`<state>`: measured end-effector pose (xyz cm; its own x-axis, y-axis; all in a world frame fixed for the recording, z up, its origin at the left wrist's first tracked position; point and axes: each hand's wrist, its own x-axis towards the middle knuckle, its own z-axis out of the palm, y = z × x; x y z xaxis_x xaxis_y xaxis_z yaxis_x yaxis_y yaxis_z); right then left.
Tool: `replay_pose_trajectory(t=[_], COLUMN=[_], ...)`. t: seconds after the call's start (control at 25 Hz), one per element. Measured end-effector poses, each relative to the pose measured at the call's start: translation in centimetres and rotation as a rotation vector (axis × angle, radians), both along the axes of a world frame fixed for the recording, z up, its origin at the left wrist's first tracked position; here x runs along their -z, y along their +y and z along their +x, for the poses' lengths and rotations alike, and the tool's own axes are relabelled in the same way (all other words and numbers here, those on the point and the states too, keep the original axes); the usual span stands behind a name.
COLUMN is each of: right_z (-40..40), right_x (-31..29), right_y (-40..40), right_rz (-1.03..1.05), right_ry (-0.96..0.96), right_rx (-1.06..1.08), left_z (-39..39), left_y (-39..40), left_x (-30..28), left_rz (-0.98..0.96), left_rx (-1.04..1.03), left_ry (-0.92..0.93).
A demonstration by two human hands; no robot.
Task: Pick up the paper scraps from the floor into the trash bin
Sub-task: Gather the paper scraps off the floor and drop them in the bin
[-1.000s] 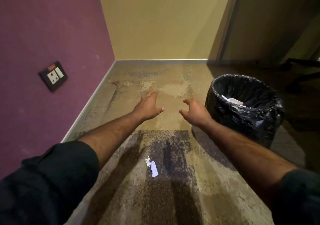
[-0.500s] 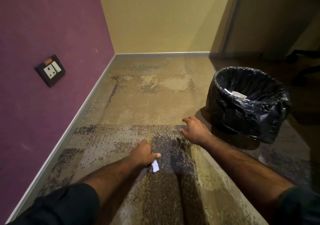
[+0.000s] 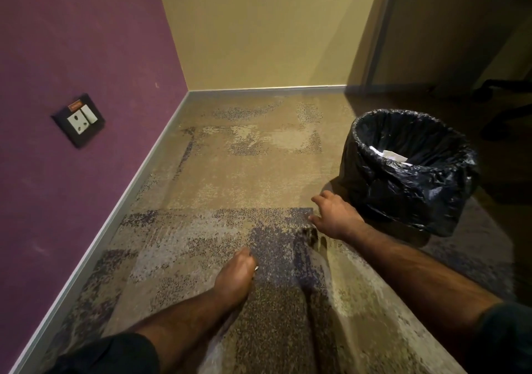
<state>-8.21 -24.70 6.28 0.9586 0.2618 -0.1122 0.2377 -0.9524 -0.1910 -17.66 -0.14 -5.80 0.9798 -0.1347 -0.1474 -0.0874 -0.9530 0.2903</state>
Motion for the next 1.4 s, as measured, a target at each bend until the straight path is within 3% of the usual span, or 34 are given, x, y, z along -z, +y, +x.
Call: replay_pose_trajectory(t=[0.12, 0.36, 0.68, 0.96, 1.24, 1.4], right_z=[0.1, -0.8, -1.0, -0.8, -0.1, 0.5], right_x=[-0.5, 1.0, 1.6, 1.3, 0.4, 1.0], right_y=[-0.7, -1.4, -1.3, -1.0, -0.8, -0.5], right_rz=[-0.148, -0.199, -0.202, -0.216, -0.232, -0.19], right_ry=[-0.214, -0.058, -0.043, -0.018, 0.082, 0.062], right_rx=[-0.083, -0.085, -0.097, -0.126, -0.135, -0.144], left_z=[0.7, 1.9, 4.6, 8.3, 14.9, 18.5], left_y=[0.2, 0.0, 2.2, 1.9, -9.9, -19.8], left_x=[-0.9, -2.3, -4.5, -12.0, -24.7, -28.5], left_rz=[-0.038, -0.141, -0.246, -0.317, -0.517, -0.549], left_rx=[0.004, -0.038, -0.125, -0.134, 0.03, 0.116], left_ry=[0.008, 0.085, 0.196, 0.075, -0.168, -0.256])
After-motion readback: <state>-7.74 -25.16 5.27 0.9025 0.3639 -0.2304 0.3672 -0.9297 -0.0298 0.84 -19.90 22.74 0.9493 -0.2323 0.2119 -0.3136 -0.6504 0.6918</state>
